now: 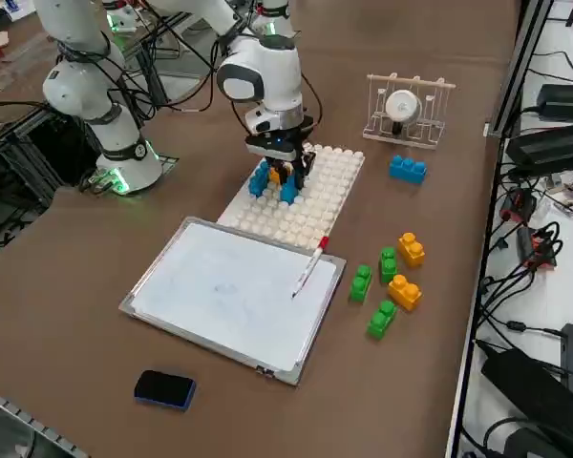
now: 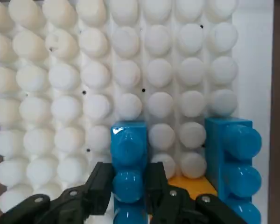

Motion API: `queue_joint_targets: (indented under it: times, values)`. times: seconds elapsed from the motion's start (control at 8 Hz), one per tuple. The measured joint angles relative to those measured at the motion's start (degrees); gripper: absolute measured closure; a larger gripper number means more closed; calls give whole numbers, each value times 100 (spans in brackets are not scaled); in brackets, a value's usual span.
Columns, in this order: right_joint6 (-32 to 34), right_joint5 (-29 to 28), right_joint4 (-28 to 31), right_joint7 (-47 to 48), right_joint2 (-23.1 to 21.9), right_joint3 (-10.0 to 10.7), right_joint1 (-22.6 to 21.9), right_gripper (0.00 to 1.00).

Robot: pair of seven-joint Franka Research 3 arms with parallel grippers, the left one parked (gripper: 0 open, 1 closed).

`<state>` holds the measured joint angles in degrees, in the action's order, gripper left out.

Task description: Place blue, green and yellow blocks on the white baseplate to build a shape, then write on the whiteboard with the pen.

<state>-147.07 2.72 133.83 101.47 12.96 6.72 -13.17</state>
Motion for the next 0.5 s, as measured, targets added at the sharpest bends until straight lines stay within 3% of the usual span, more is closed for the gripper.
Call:
queue_joint_targets:
  times: [0.38, 0.5]
  values:
    - [-92, 0, 60, 3, -26, 4, 2, 59]
    - [-173, 0, 63, 34, 28, 35, 7, 44]
